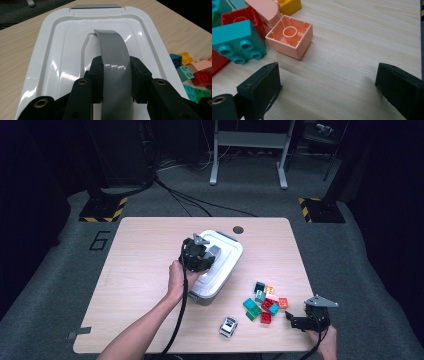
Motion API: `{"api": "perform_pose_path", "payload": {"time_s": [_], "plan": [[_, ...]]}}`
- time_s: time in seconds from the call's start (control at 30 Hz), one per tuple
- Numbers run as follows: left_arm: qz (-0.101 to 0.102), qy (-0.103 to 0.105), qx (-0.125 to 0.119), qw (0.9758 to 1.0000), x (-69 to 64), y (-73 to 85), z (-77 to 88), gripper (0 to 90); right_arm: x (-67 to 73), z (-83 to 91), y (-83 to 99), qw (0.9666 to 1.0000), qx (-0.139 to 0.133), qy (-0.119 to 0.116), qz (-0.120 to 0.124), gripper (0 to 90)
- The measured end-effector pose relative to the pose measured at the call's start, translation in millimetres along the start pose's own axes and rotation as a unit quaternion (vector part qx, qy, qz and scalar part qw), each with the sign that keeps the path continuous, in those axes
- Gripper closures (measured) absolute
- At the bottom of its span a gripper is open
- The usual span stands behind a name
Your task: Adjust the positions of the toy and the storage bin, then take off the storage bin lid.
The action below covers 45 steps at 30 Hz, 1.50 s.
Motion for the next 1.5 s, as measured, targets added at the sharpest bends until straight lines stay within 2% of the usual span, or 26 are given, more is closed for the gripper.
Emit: {"api": "perform_pose_path", "payload": {"time_s": [0.17, 0.37, 0.53, 0.63, 0.87, 1.07, 1.1, 1.13, 1.5], "plan": [[-0.015, -0.015, -0.003, 0.9998, 0.3, -0.4, 0.8, 67.0, 0.0, 0.0, 0.0, 1.0000, 0.000, 0.000, 0.000, 5.2], [-0.023, -0.017, -0.013, 0.9995, 2.6, -3.9, 7.6, 67.0, -0.1, 0.0, 0.0, 1.0000, 0.000, 0.000, 0.000, 5.2], [-0.020, -0.016, -0.027, 0.9993, 5.1, -10.9, 15.5, 67.1, -0.2, 0.0, 0.1, 1.0000, 0.000, 0.001, -0.001, 5.0], [-0.011, -0.018, -0.039, 0.9990, 9.1, -16.9, 20.9, 67.0, -0.4, 0.0, 0.0, 1.0000, 0.000, 0.001, 0.000, 5.0], [-0.003, -0.026, -0.045, 0.9986, 22.4, -24.7, 31.0, 67.0, -0.2, 0.0, 0.1, 1.0000, 0.000, 0.001, 0.000, 4.9], [0.000, -0.039, -0.052, 0.9979, 39.6, -28.8, 39.8, 67.0, -0.3, 0.0, 0.1, 1.0000, 0.001, 0.002, -0.001, 4.8], [-0.002, -0.043, -0.052, 0.9977, 48.0, -29.0, 42.7, 67.1, -0.3, 0.0, 0.1, 1.0000, 0.001, 0.002, -0.001, 4.8], [-0.002, -0.043, -0.052, 0.9977, 48.0, -29.0, 42.7, 67.0, -0.3, 0.0, 0.1, 1.0000, 0.001, 0.002, -0.001, 4.8], [0.027, -0.071, -0.059, 0.9954, 95.9, -22.8, 56.0, 67.0, -0.3, 0.0, 0.1, 1.0000, 0.001, 0.002, -0.001, 4.8]]}}
Point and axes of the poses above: each handheld gripper's, and its own axes: z roughly backward along the jaws, y roughly out of its underside, x roughly to its left, the point moved 8 cm from there along -z, roughly forward along the jaws, and after that the axes turned 13 degrees about -y, right-handed, at the moved point
